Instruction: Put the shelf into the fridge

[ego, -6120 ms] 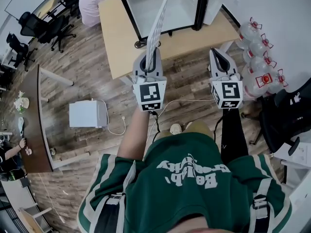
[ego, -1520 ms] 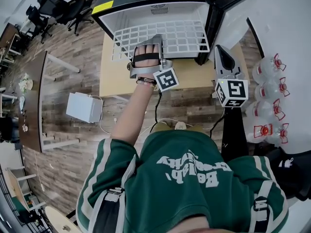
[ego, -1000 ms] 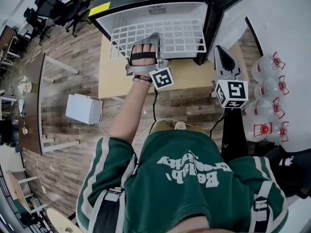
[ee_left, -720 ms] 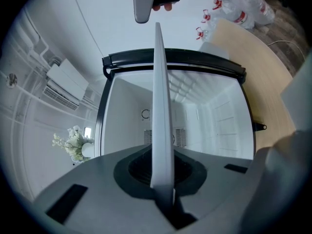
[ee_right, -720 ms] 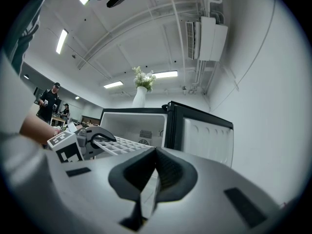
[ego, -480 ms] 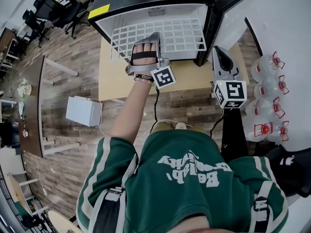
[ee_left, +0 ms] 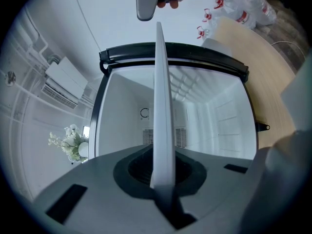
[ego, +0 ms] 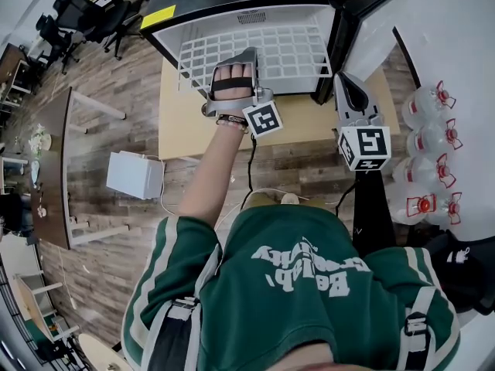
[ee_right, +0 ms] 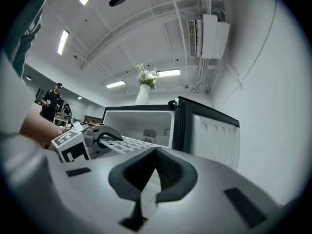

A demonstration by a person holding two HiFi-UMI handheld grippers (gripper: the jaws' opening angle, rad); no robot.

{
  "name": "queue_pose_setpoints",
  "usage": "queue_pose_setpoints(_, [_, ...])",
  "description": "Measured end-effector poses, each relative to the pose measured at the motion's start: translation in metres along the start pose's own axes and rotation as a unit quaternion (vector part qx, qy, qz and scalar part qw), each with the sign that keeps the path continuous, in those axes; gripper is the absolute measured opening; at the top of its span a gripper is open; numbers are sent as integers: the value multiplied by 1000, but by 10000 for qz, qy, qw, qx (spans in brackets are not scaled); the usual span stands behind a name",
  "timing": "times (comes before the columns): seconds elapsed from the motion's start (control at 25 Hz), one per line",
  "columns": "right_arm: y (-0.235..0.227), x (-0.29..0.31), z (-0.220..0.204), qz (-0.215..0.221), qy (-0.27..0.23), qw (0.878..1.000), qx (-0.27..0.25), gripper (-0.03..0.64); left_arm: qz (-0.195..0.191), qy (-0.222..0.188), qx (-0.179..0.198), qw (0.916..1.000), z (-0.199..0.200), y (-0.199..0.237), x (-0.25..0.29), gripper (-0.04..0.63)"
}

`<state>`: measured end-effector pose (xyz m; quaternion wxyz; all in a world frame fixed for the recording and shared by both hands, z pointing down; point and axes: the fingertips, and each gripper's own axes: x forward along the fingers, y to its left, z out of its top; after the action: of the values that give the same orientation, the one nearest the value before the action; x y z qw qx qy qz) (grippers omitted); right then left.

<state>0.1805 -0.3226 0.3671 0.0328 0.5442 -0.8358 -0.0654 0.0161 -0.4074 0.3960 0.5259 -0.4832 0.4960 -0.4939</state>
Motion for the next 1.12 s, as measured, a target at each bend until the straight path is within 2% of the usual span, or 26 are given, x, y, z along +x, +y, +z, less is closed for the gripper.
queue_pose_setpoints(0.48, [7, 14, 4, 79, -31, 9999, -62, 3, -56, -20, -1, 10000, -1, 0, 8, 23])
queue_pose_setpoints(0.76, [13, 20, 3, 140, -29, 9999, -58, 3, 123, -9, -13, 9999, -1, -3, 11, 23])
queue_pose_setpoints(1.12, [19, 25, 1, 179, -32, 9998, -59, 3, -83, -16, -17, 10000, -1, 3, 14, 28])
